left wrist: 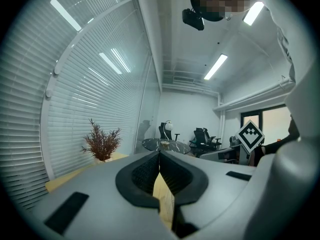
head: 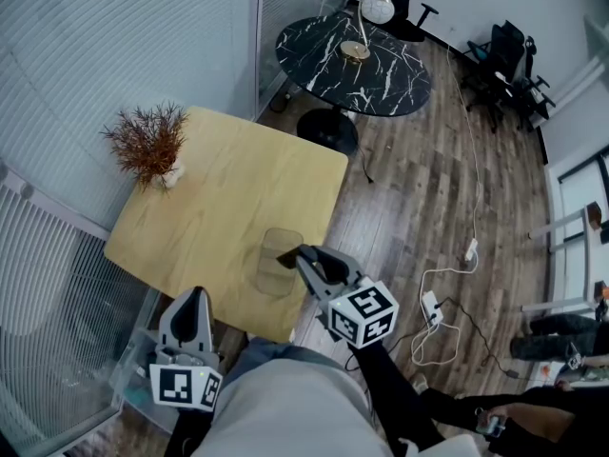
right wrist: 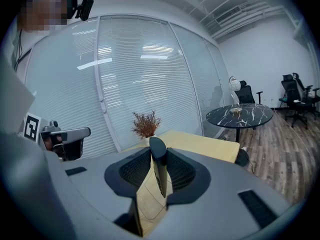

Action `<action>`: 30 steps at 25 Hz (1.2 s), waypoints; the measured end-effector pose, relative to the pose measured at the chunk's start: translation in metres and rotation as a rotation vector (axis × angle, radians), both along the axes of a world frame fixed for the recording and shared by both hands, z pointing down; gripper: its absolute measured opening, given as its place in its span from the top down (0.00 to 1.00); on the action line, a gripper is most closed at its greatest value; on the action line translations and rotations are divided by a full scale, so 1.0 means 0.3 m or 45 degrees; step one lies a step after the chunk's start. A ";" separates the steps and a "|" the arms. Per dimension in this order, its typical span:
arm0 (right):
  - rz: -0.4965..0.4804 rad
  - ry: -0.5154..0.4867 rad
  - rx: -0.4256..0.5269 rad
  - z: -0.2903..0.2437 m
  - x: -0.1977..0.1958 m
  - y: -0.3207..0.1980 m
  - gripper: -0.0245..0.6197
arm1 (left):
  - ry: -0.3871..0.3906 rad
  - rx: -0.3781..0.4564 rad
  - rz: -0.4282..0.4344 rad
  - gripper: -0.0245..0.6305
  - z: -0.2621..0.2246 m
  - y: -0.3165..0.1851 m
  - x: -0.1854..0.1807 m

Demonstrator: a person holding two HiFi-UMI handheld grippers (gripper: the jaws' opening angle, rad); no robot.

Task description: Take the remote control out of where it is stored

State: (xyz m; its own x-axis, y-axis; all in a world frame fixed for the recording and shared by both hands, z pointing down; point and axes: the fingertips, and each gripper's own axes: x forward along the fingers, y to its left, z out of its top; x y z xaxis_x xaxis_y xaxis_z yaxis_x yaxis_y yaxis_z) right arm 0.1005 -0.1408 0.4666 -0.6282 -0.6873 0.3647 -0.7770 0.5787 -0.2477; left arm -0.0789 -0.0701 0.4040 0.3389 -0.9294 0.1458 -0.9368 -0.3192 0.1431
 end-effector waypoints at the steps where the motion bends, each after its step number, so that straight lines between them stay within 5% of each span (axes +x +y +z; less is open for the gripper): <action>1: 0.000 0.000 0.000 0.000 0.000 0.000 0.80 | -0.001 0.000 -0.001 0.95 0.001 0.000 -0.001; 30: 0.008 -0.024 0.030 -0.038 0.012 0.001 0.80 | -0.017 0.001 0.001 0.95 0.001 0.003 -0.004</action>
State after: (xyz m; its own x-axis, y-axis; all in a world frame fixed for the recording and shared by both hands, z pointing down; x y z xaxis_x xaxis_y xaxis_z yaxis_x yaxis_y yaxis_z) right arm 0.1042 -0.1406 0.4553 -0.6305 -0.6997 0.3360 -0.7759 0.5797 -0.2488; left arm -0.0801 -0.0691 0.4043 0.3377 -0.9292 0.1498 -0.9384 -0.3201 0.1303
